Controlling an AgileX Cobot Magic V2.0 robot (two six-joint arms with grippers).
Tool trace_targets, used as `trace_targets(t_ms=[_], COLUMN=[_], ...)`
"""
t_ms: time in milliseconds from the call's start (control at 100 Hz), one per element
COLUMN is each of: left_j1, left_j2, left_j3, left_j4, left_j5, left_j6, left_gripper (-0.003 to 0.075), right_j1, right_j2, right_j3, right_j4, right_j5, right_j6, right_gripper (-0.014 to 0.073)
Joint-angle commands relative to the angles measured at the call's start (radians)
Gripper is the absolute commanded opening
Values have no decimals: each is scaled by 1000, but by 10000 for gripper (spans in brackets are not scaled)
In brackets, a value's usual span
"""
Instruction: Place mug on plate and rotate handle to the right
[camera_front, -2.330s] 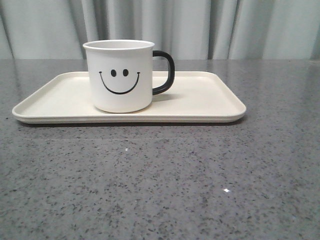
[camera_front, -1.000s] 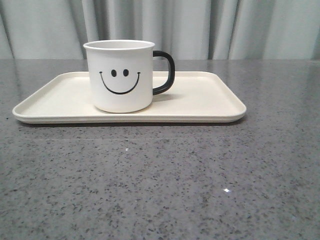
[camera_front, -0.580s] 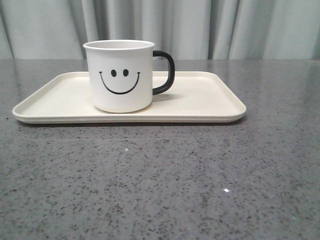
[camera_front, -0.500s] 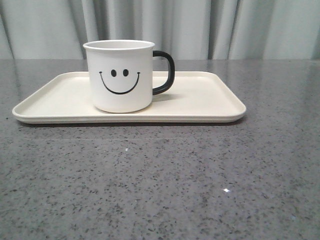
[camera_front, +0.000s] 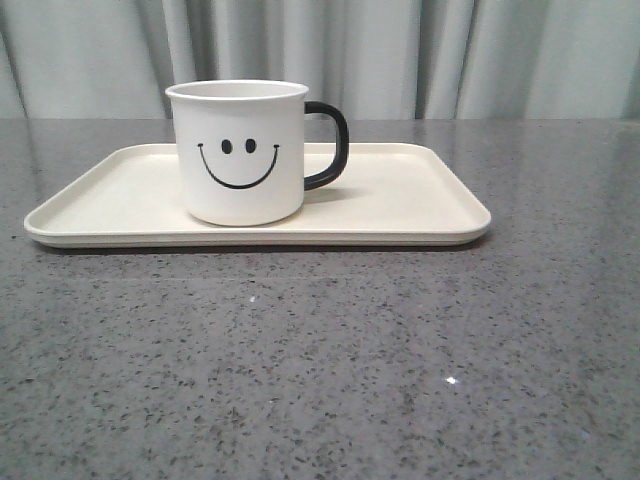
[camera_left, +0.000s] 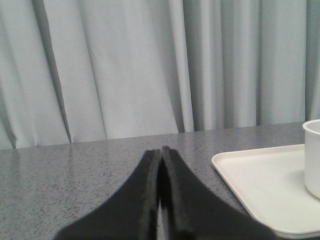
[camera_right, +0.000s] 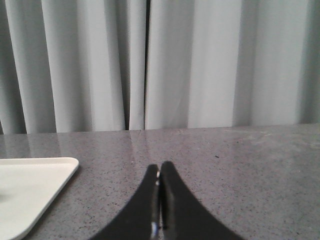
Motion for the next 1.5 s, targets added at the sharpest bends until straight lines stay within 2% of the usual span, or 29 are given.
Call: trace_targets(t_ms=[0, 170, 650, 740, 940, 1030, 1240, 1490], left_j1=[2, 2, 2, 2, 2, 2, 2, 2], left_j2=[-31, -31, -31, -31, -31, -31, -31, -31], left_j3=[11, 11, 11, 11, 11, 11, 11, 11], left_j4=[-11, -11, -11, -11, -11, -11, -11, -11], left_j5=[-80, -80, -80, -80, -80, -80, -80, -80], left_j6=[-8, -8, -8, -8, -8, -8, -8, -8], left_gripper=[-20, -20, -20, -20, -20, -20, -20, -20], right_j1=[-6, -6, -6, -6, -6, -6, -6, -6], right_j2=[-19, -19, -18, -18, -18, -18, -18, -18], right_j3=[-9, 45, 44, 44, 44, 44, 44, 44], right_j4=[6, 7, -7, -89, -413, -487, -518, -528], right_j5=[-79, -73, -76, -66, -59, -43, 29, 49], right_j6=[-3, -3, -2, 58, 359, 418, 424, 423], right_gripper=[-111, -111, -111, -111, -111, -111, -111, -111])
